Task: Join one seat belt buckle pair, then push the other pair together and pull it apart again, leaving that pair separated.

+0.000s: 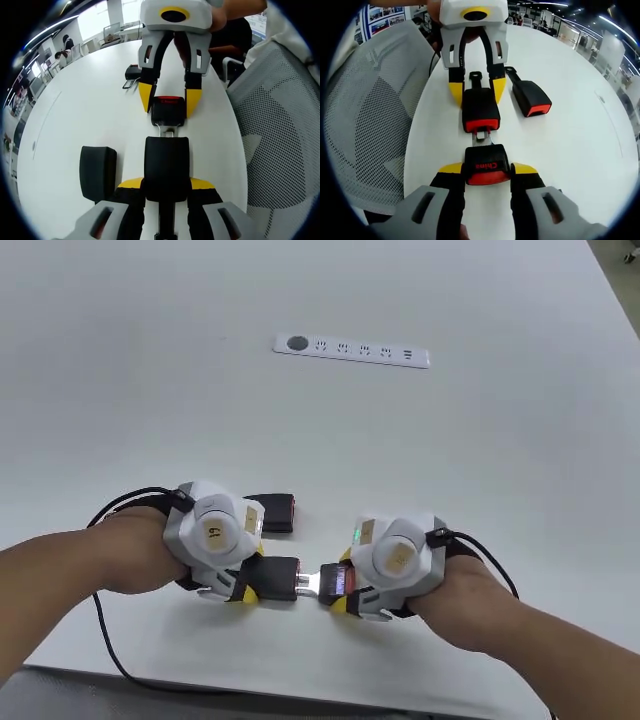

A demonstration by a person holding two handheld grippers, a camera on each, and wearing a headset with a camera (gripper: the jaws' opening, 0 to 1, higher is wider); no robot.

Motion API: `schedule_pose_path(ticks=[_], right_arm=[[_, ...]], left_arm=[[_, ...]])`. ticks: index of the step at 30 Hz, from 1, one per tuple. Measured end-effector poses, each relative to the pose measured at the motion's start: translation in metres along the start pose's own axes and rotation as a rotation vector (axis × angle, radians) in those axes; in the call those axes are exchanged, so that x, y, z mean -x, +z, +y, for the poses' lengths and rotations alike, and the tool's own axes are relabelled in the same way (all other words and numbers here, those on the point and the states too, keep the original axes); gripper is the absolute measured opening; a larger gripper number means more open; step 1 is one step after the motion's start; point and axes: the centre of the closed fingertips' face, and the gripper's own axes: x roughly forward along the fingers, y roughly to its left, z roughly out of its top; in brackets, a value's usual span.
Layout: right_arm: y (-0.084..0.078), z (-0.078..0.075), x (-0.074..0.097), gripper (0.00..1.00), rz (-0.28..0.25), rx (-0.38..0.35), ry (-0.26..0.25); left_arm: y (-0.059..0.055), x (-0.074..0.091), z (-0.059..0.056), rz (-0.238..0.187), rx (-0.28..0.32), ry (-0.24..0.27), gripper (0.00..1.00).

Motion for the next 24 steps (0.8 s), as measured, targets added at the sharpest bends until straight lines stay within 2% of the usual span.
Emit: schedule_pose_path(ticks=[6,11,24], right_arm=[[0.0004,0.0005,-0.0005,0.32,-0.009,0.008,0.008],[0.0032,0.0021,0.0006,0.32,-0.019,0.002,0.002],[0.0082,0.0008,-0.0033,0.31,-0.001,0.022,0.0]], left_arm=[[-0.0007,0.0002,0.0002,-0.008,0.001,0.0,0.32],[-0.001,-0.0006,0.0008,0.002,-0.01,-0.008,0.32],[-0.0011,-0.0009,0.0007,0.0,-0.01,-0.009,0.32]])
